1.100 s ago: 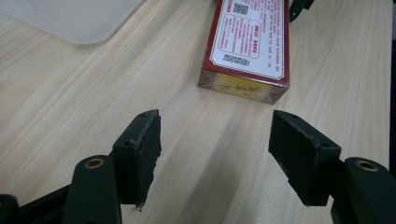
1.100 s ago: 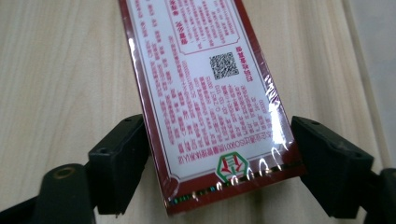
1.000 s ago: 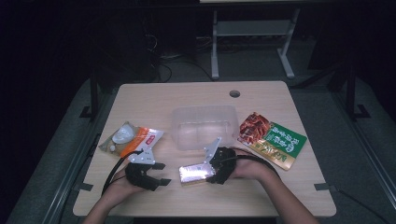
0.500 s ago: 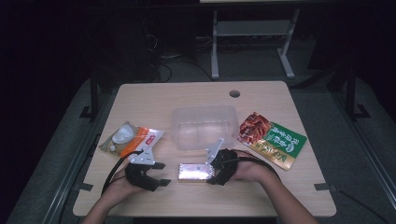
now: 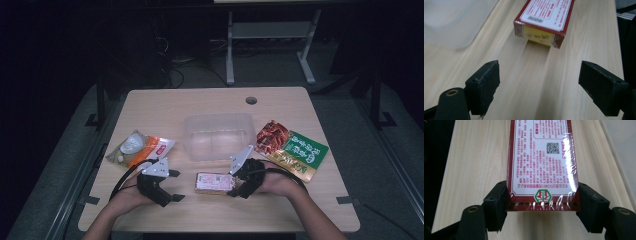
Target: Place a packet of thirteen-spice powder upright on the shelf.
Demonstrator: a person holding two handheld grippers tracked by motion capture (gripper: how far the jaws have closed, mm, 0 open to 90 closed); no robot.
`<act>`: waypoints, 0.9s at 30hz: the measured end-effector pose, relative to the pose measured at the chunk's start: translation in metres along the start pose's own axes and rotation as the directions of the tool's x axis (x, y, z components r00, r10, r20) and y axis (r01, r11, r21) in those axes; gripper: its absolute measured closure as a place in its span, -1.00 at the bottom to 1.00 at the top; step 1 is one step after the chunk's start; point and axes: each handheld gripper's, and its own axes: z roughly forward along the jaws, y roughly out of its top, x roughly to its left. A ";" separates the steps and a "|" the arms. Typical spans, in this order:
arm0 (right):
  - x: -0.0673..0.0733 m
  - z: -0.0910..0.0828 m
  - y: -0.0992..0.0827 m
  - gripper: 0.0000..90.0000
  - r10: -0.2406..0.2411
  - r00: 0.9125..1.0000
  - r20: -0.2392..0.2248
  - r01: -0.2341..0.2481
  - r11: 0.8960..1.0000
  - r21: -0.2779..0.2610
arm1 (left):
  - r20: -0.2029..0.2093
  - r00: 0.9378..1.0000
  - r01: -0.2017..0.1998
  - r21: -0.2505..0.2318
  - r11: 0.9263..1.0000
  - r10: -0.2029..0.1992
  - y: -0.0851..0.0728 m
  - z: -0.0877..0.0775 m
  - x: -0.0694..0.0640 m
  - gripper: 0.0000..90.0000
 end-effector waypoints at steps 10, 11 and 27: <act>0.004 -0.020 -0.007 -0.28 0.006 1.000 0.013 -0.005 0.999 -0.038 | 0.113 0.989 -0.092 -0.019 0.996 0.094 0.028 0.014 0.004 -0.66; 0.004 -0.021 -0.007 -0.28 0.005 1.000 0.013 -0.004 0.999 -0.044 | 0.123 0.987 -0.100 -0.014 0.995 0.101 0.031 0.017 0.006 -0.66; 0.006 -0.024 -0.002 -0.29 -0.015 1.000 0.009 0.015 0.997 -0.076 | 0.170 0.970 -0.188 0.056 0.981 0.176 0.064 0.055 0.003 -0.63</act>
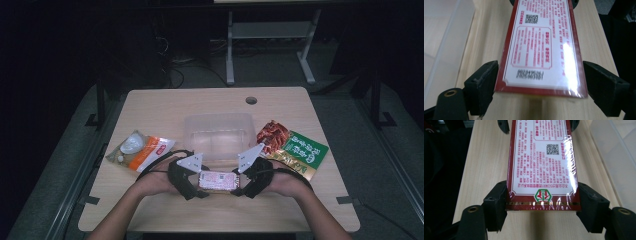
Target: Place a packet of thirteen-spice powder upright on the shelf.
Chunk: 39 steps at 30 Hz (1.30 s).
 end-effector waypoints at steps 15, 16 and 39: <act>0.002 0.003 0.003 -0.29 -0.013 1.000 -0.010 0.013 1.000 -0.004 | 0.016 1.000 0.001 0.001 1.000 -0.001 0.000 -0.002 0.000 -0.33; 0.002 0.004 0.003 -0.29 -0.014 1.000 -0.011 0.013 1.000 -0.002 | 0.019 1.000 0.004 0.000 1.000 -0.004 -0.001 -0.001 0.000 -0.33; 0.000 -0.003 -0.011 -0.68 0.075 0.995 0.058 -0.074 0.997 -0.015 | -0.005 1.000 0.030 0.001 1.000 -0.030 -0.010 -0.010 0.000 -0.30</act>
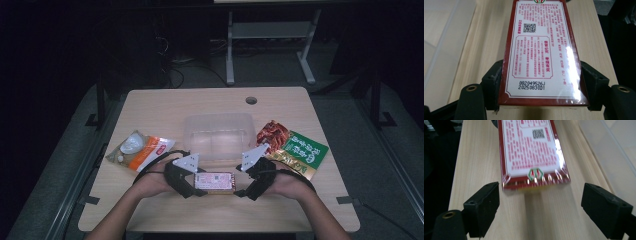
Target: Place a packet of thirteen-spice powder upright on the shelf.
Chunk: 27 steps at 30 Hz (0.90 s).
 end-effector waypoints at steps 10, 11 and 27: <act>0.014 -0.020 -0.031 -0.68 0.140 0.985 0.100 -0.139 0.990 -0.017 | -0.014 0.999 0.033 -0.029 0.999 -0.033 -0.006 -0.008 0.001 -0.30; 0.017 -0.020 -0.034 -0.68 0.142 0.983 0.116 -0.141 0.990 -0.015 | -0.018 0.999 0.038 -0.035 0.999 -0.038 -0.006 -0.009 0.002 -0.30; 0.051 -0.021 -0.065 -0.64 0.288 0.935 0.208 -0.279 0.958 -0.073 | -0.036 0.998 0.046 -0.025 0.999 -0.047 0.012 -0.022 0.018 -0.30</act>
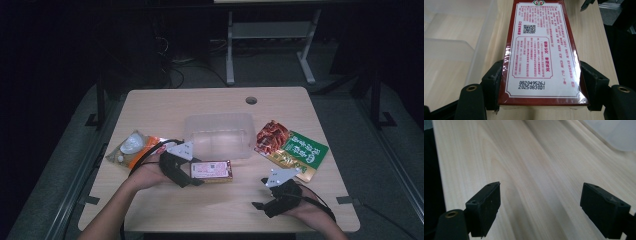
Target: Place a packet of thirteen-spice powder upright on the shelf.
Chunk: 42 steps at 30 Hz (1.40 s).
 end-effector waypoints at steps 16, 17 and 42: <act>-0.008 0.005 -0.003 -0.70 0.032 0.997 0.074 -0.029 0.998 -0.048 | -0.007 1.000 -0.004 0.037 0.999 0.004 0.040 -0.009 0.034 -0.30; -0.008 0.005 -0.003 -0.70 0.029 0.997 0.073 -0.025 0.999 -0.046 | -0.012 1.000 -0.007 0.041 0.999 0.007 0.043 -0.009 0.037 -0.30; -0.010 0.002 -0.002 -0.70 0.022 0.997 0.080 -0.017 0.997 -0.069 | -0.054 0.999 0.011 0.105 0.994 -0.005 0.096 0.016 0.103 -0.30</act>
